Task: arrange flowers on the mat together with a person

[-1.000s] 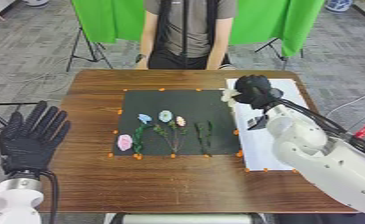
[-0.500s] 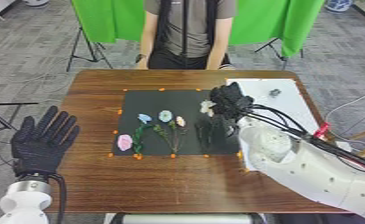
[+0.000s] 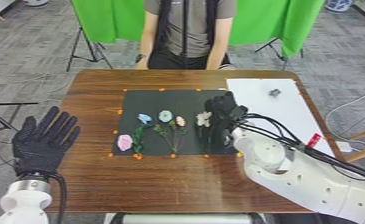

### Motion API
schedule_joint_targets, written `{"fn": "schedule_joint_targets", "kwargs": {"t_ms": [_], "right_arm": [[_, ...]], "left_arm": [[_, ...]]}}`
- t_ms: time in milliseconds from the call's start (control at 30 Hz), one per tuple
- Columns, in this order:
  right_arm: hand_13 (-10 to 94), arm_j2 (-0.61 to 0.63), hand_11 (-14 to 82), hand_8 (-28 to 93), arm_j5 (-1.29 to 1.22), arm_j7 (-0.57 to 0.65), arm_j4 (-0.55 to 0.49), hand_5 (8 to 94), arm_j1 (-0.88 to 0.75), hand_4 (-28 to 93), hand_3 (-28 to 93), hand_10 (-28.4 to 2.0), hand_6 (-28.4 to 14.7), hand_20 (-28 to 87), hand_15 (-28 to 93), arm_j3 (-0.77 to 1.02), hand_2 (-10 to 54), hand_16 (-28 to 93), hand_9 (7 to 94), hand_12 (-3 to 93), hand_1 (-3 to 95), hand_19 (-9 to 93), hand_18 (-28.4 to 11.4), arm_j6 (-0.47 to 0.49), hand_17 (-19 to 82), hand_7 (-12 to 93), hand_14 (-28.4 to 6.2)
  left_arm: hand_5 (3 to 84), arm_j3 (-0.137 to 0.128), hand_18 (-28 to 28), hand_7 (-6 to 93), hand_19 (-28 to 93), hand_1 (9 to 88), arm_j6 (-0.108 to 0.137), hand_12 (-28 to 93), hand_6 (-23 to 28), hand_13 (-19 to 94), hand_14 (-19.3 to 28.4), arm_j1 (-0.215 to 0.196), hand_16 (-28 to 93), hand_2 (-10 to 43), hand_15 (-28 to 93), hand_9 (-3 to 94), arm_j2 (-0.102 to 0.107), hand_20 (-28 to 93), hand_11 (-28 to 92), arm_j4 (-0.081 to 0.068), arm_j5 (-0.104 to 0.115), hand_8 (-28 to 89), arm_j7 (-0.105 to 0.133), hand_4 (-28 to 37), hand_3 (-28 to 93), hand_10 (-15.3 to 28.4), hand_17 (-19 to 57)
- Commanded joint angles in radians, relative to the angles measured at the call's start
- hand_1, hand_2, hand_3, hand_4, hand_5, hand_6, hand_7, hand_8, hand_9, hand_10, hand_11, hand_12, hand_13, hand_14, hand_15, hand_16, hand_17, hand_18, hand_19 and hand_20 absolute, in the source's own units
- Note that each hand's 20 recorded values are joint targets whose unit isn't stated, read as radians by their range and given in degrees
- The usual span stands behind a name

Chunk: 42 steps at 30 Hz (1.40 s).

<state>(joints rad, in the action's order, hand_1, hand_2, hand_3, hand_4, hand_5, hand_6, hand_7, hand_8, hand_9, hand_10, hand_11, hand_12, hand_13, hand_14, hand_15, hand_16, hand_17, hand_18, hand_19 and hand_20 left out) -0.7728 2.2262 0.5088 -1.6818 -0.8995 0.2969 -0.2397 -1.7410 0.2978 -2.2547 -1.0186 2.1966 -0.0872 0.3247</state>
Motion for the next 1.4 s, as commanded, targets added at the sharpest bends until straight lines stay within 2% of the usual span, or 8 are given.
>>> {"fn": "schedule_joint_targets", "kwargs": {"t_ms": [33, 267, 433, 767, 867, 1000, 1067, 1400], "right_arm": [[55, 0.005, 13.1, -15, -0.019, 0.016, -0.032, 57.6, -0.026, -28, 72, -7.6, 1.7, 19, 39, 0.05, -9.5, 39, 69.1, 31.5, 56.1, 62, -18.5, 0.03, 16, 25, -5.1], [54, 0.026, 18.4, -15, -0.042, 0.01, -0.108, 55.7, -0.123, -28, 75, -9.2, 1.0, 17, 39, 0.169, -9.5, 35, 65.1, 25.7, 53.2, 61, -18.7, 0.105, 15, 24, -6.9], [53, 0.045, 21.5, -15, -0.05, 0.025, -0.161, 53.9, -0.194, -28, 78, -10.7, 0.3, 16, 41, 0.261, -9.5, 30, 62.3, 20.4, 50.9, 60, -18.7, 0.101, 15, 22, -8.6], [43, 0.062, 15.7, -13, -0.276, -0.123, -0.26, 46.3, -0.486, -27, 80, -15.4, -3.3, 13, 43, 0.659, -5.1, 21, 47.1, 17.9, 38.4, 59, -18.2, -0.045, 14, 20, -12.4], [41, 0.052, 14.8, -13, -0.429, -0.2, -0.306, 44.5, -0.597, -27, 80, -15.7, -3.6, 12, 41, 0.816, -4.2, 19, 45.2, 17.9, 37.1, 58, -18.2, -0.05, 13, 20, -12.6], [38, 0.017, 13.5, -12, -0.905, -0.476, -0.305, 43.4, -0.741, -26, 80, -15.6, -3.6, 11, 38, 1.036, -2.8, 19, 42.7, 18.1, 35.2, 55, -17.9, 0.051, 12, 19, -12.8], [35, 0.002, 11.8, -12, -1.138, -0.549, -0.302, 43.2, -0.79, -26, 79, -15.3, -2.8, 11, 34, 1.091, -2.7, 19, 40.8, 18.5, 35.0, 51, -17.2, 0.087, 11, 20, -12.6], [32, -0.162, 6.7, -12, -1.339, -0.617, -0.333, 42.9, -1.048, -25, 79, -14.7, -1.4, 12, 20, 1.294, -3.4, 25, 38.2, 18.7, 33.9, 41, -16.4, 0.203, 11, 19, -12.4]], "left_arm": [[43.9, 0.003, 14.2, 11.1, 35, 24.7, 0.005, 7, 8.5, 28, 14.8, -0.014, -7, 15.3, 29, 37.3, -0.004, 11, 19, -0.007, 0.007, -9, -0.008, -28.3, 74, 15.0, -6.3], [43.9, 0.011, 14.2, 11.2, 35, 24.7, 0.0, 7, 8.5, 28, 14.9, -0.017, -7, 15.4, 29, 37.4, -0.006, 11, 19, -0.006, 0.01, -9, -0.004, -28.3, 74, 15.1, -6.3], [44.0, 0.011, 14.2, 11.3, 35, 24.7, -0.005, 7, 8.4, 28, 15.0, -0.011, -7, 15.4, 30, 37.5, -0.007, 11, 19, -0.008, 0.01, -9, -0.001, -28.3, 74, 14.9, -6.3], [44.0, -0.012, 14.2, 11.2, 35, 24.7, -0.017, 7, 8.3, 28, 14.9, -0.024, -7, 15.3, 29, 37.6, -0.01, 11, 19, -0.001, 0.007, -9, 0.015, -28.3, 74, 14.7, -6.3], [44.0, -0.017, 14.2, 11.1, 34, 24.6, -0.019, 7, 8.2, 28, 14.9, -0.025, -7, 15.2, 29, 37.7, -0.011, 11, 19, -0.001, 0.007, -9, 0.018, -28.3, 74, 14.7, -6.3], [44.0, -0.023, 14.2, 10.9, 34, 24.7, -0.02, 7, 8.1, 28, 14.8, -0.027, -7, 15.1, 29, 37.7, -0.009, 11, 18, -0.001, 0.009, -9, 0.023, -28.3, 74, 14.6, -6.3], [44.0, -0.021, 14.2, 10.9, 34, 24.7, -0.02, 7, 8.1, 28, 14.7, -0.021, -7, 15.1, 29, 37.7, -0.008, 11, 18, -0.003, 0.012, -9, 0.022, -28.3, 74, 14.6, -6.3], [44.0, -0.026, 14.2, 10.8, 34, 24.6, -0.04, 7, 8.0, 28, 14.3, -0.018, -7, 14.9, 28, 37.8, -0.012, 11, 18, -0.007, 0.011, -9, 0.023, -28.3, 74, 14.6, -6.2]]}}
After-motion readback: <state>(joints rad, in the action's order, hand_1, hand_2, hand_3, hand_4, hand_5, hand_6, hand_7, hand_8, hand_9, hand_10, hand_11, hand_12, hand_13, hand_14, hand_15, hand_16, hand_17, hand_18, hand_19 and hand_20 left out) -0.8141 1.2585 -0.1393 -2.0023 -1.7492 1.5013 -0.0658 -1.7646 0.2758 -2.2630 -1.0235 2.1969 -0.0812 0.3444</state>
